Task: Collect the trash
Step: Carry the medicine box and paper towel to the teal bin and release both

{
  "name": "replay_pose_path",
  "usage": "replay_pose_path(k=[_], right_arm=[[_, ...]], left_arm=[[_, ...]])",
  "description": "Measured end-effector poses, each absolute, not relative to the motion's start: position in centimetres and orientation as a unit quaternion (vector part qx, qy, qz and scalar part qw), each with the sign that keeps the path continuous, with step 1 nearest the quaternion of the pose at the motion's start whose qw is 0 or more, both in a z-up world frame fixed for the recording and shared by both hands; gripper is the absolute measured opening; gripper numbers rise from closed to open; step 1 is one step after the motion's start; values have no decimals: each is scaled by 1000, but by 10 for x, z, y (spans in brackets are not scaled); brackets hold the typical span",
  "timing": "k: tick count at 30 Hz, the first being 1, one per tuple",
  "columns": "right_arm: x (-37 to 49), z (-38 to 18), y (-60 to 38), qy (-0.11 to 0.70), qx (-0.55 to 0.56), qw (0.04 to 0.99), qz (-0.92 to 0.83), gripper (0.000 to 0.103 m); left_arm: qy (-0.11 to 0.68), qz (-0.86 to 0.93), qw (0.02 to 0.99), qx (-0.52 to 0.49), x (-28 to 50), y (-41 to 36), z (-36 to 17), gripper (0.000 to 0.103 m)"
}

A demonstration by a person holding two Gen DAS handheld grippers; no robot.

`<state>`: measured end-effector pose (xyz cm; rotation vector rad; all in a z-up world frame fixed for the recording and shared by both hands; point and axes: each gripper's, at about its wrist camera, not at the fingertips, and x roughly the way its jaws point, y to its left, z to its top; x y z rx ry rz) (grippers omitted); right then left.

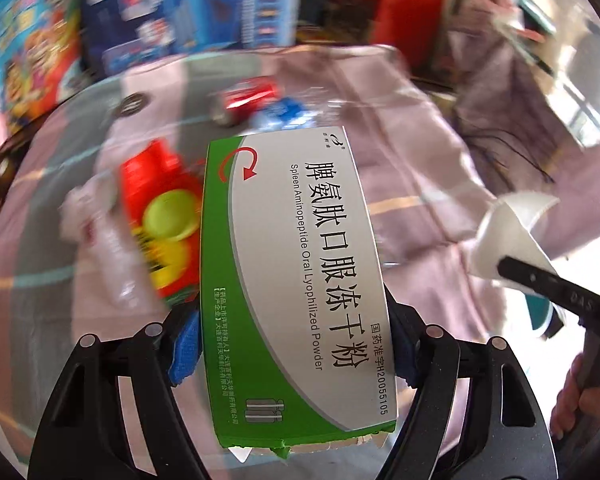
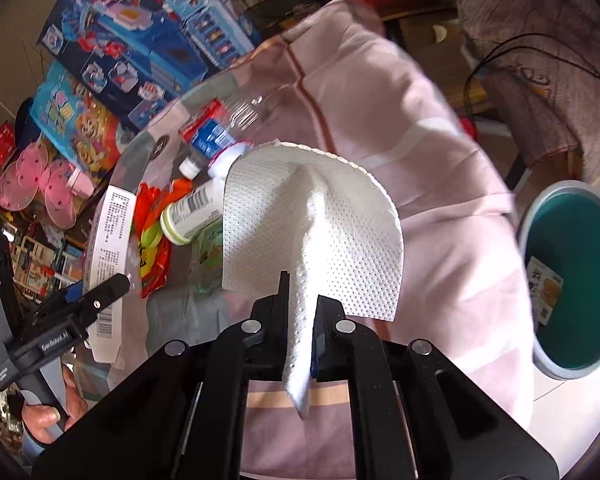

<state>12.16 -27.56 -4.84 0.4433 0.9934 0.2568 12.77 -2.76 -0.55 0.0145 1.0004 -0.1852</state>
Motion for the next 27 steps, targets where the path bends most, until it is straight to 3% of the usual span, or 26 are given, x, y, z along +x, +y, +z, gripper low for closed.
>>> replay_pose_path(k=[12,27], right_arm=[[64,-40,-426,420,290,860,-12,7],[14,-80,-536,424,347,830,-106,8]], left_arm=[[461,-254,842,113,126,-200,-1,76],[495,-363,764,196,112,-375,-59,72]])
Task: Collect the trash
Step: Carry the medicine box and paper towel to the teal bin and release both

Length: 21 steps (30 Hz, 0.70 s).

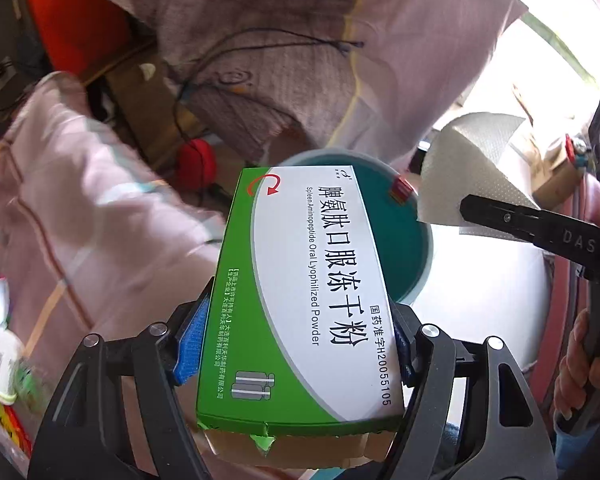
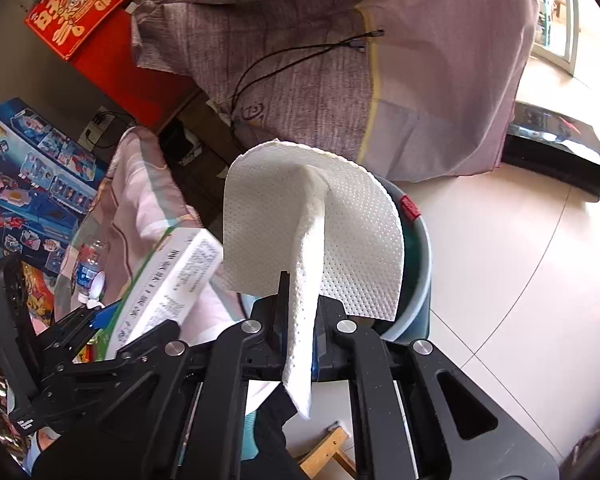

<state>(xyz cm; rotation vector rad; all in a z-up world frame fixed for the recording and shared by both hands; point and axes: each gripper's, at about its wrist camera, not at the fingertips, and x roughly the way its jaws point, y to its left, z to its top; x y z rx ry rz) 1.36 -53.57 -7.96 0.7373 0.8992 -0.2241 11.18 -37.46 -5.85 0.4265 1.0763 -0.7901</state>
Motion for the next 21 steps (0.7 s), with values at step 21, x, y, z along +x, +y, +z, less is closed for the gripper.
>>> replay_pose_path(k=[21], right_arm=[[38,-110,-555,458,360,805,-111,12]], left_arm=[[530,-366,737,203,134,-406,-96,94]])
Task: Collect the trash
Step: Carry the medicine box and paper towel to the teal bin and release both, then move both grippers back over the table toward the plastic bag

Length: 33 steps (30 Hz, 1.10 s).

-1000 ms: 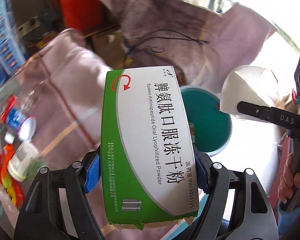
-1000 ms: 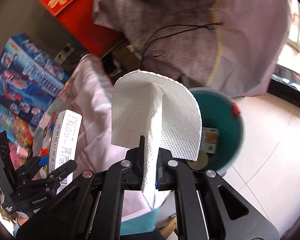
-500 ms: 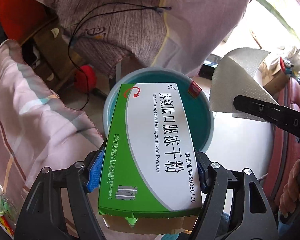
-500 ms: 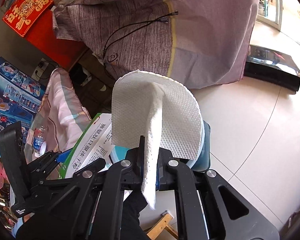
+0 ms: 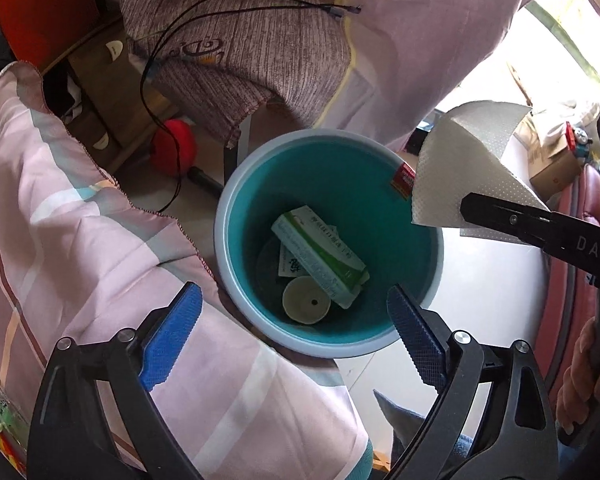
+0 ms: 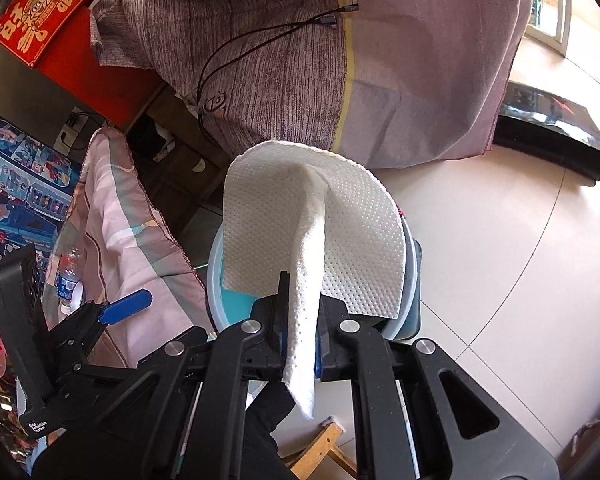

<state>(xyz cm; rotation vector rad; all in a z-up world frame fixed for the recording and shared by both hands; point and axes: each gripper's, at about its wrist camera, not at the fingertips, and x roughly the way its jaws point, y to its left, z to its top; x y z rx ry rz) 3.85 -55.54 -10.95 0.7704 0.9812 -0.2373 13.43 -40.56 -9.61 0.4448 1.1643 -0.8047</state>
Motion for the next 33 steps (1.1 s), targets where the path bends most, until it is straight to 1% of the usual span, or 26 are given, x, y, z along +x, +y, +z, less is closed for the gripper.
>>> replay_pose_path(k=[2,4,5,6,13,16,18,19,24,33], right_arm=[[43,-112,-552,464,358,803,-105,16],[49,-114,-547,474,354,801,-97,36],[51,-114,-544,475,352,801,-95,58],[52,-113,-542,474,347,803,-96,62],[60,-116,-537,484,348,797,-94,63],[60,-118,-537,487,357,791,-102,68],[60,-118,-537,489,363,786,-106,75],[59,-118,-536,490,366,784,-107,76],[63,-114,-521,500,360,781,-104,77],[83,-101,-467,511,332,790,-66,78]], left_arm=[[535,-365,736,197,135,-399,-97,94],[538,-363,736,193,136,-394,-97,94],[539,-362,736,190,136,-392,-96,94],[540,-362,737,187,136,-389,-96,94],[540,-355,743,173,138,-373,-92,95],[543,-352,744,165,140,-365,-91,95],[543,-351,746,159,141,-359,-90,95],[544,-350,746,156,142,-356,-89,95],[542,-343,755,137,142,-333,-82,95],[541,-299,780,94,148,-256,-71,95]])
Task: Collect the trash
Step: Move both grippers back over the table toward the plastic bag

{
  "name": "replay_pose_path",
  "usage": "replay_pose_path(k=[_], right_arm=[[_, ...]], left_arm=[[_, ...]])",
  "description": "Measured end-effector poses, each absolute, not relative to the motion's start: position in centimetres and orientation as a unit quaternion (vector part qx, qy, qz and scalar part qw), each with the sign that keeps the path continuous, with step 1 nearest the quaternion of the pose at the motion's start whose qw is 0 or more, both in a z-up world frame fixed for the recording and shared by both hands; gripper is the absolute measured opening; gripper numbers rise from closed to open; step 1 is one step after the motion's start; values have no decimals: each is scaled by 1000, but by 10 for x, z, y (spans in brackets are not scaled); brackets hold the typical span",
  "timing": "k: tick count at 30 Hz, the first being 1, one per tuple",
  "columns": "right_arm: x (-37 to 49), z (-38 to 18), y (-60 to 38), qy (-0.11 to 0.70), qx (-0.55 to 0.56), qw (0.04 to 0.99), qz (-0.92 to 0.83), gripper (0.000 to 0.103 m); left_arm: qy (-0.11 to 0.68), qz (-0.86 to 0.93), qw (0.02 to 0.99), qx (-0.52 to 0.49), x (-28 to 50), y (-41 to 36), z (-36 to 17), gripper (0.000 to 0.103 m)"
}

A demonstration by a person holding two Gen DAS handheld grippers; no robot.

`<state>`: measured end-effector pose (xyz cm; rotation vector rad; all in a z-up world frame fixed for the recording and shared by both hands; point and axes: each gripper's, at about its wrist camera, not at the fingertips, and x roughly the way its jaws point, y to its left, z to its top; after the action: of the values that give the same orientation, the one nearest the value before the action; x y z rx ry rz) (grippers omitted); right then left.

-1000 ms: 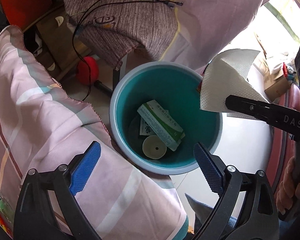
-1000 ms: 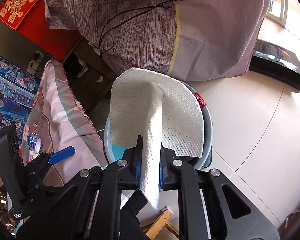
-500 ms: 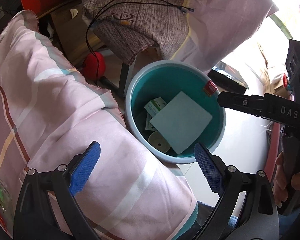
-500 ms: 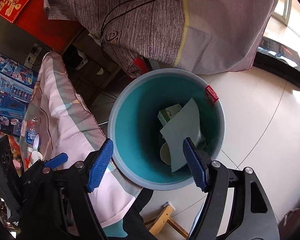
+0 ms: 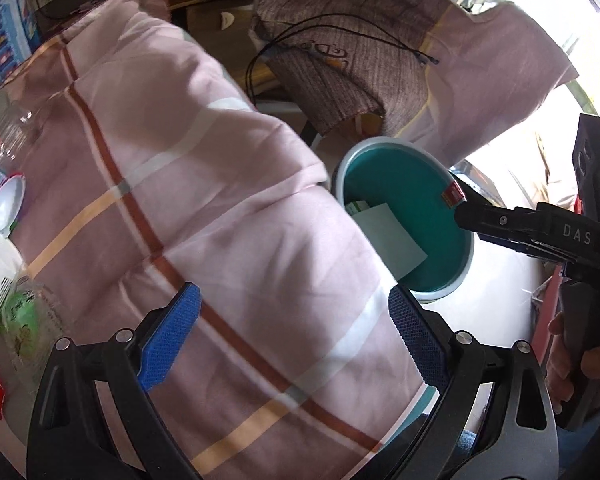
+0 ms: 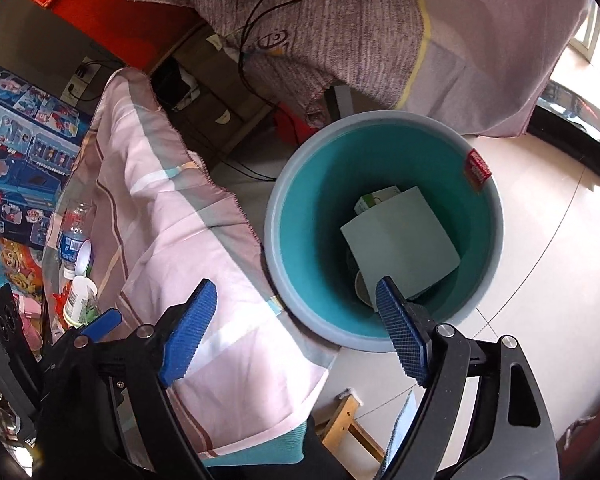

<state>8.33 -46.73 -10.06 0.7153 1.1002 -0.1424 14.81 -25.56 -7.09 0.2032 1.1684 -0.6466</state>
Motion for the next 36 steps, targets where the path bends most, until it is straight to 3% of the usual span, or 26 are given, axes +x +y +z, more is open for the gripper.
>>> replay_pose_path(k=[36], right_arm=[[206,-55,-129,591,106,790,123,82]], left_arm=[[509,-9,854,-107,188,161,-64,95]])
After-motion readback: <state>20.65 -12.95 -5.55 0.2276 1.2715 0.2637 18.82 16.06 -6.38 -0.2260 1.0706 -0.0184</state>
